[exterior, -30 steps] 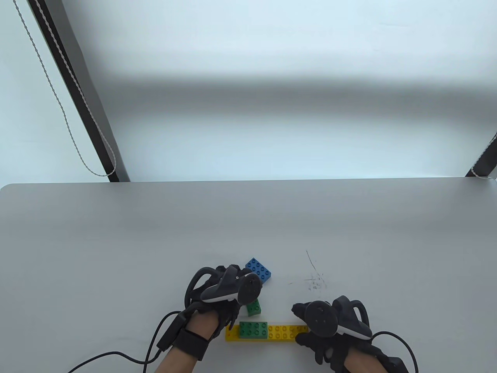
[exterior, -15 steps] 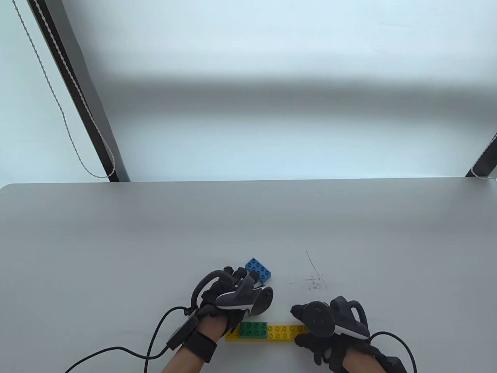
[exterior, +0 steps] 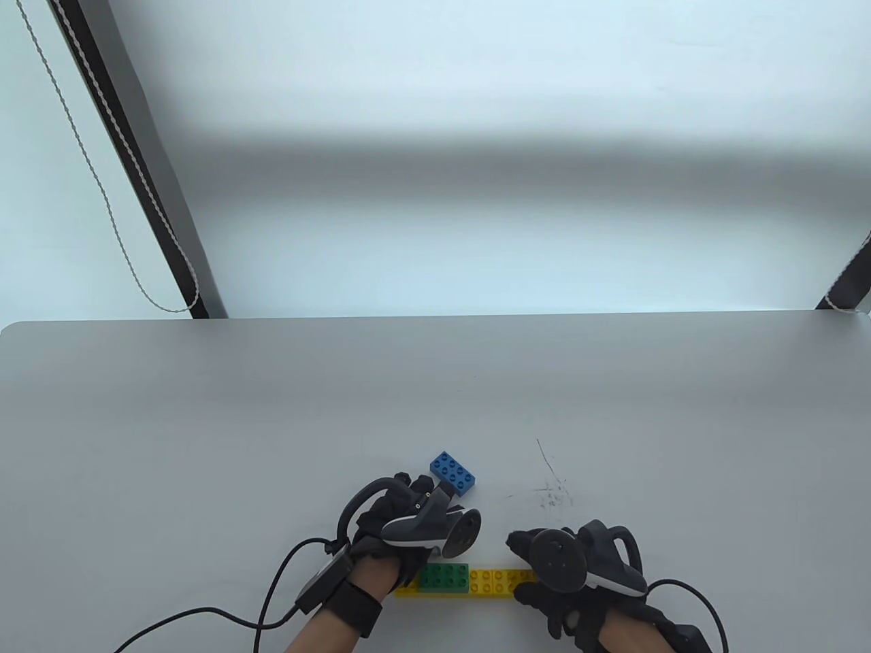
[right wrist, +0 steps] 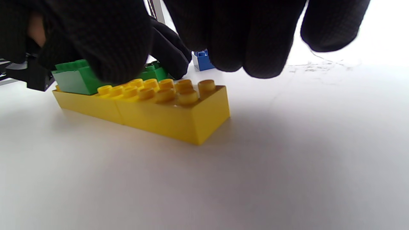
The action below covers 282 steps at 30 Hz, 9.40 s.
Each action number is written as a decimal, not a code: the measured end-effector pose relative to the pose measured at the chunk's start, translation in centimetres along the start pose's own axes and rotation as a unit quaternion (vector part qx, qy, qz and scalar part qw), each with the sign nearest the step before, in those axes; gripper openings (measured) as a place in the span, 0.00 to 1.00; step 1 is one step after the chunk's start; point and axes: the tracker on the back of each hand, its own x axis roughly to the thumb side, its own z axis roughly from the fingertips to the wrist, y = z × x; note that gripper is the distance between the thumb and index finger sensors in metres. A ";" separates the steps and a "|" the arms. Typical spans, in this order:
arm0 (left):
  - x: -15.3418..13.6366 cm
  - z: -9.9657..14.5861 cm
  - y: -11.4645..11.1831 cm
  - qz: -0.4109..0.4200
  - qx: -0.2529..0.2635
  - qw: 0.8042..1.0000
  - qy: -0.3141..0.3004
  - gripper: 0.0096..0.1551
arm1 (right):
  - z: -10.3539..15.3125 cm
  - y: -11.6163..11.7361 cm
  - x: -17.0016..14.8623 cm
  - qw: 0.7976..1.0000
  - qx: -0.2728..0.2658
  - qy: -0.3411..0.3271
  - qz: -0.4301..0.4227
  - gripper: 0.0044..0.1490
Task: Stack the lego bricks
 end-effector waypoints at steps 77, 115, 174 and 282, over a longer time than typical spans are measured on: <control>0.7 4.8 4.2 0.221 0.093 0.969 -0.061 0.35 | 0.8 -1.0 -0.7 0.985 -0.140 -0.006 -0.105 0.42; 0.2 3.4 0.7 0.311 -0.034 0.948 -0.050 0.34 | -0.3 1.8 -1.3 0.987 -0.046 0.008 -0.151 0.42; -2.9 -0.2 7.0 0.160 -0.041 0.986 0.036 0.35 | -1.6 2.2 -0.2 0.992 0.044 -0.023 -0.115 0.45; 2.4 5.1 5.0 0.152 0.045 0.987 -0.042 0.37 | -2.0 2.8 1.0 0.997 0.050 -0.011 -0.057 0.46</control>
